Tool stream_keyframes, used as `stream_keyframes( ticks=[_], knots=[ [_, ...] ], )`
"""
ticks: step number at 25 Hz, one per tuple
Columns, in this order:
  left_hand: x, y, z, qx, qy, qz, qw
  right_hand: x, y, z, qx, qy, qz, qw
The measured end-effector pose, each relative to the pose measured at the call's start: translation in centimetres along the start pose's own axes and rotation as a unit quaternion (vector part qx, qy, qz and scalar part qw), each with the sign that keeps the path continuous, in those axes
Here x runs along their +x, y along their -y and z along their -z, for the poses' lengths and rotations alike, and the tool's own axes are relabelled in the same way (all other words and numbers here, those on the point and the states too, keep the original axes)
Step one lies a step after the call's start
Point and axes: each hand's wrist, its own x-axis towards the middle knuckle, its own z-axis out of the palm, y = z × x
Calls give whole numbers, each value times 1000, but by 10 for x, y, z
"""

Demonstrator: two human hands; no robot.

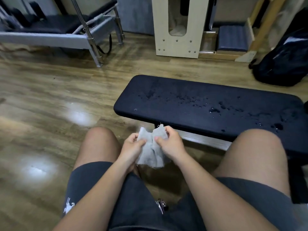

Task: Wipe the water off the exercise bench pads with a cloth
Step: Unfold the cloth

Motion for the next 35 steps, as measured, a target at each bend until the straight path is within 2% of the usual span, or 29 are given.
stream_keyframes(
  ticks=[3,8,13,18,24,29,32,35],
  knots=[
    [-7,1,-11,15,17,-23,999,-14,-14,9,-42,-17,21,999],
    [-20,-12,-37,22,82,-28,996,-16,-35,64,-79,-57,4,995],
    [1,-16,-50,46,140,-51,988,-4,-29,64,-103,-89,36,990],
    [53,-19,-35,21,110,-46,993,39,-27,40,-122,-116,53,984],
    [107,-46,-10,-30,63,-35,997,88,14,6,-128,-102,51,985],
    [133,-53,26,26,56,-49,997,103,37,-20,-61,-107,51,991],
    [143,-59,49,19,31,-37,999,110,45,-49,-14,-73,15,997],
    [146,-63,58,64,21,-35,997,110,47,-78,-14,-69,-7,997]
  ],
)
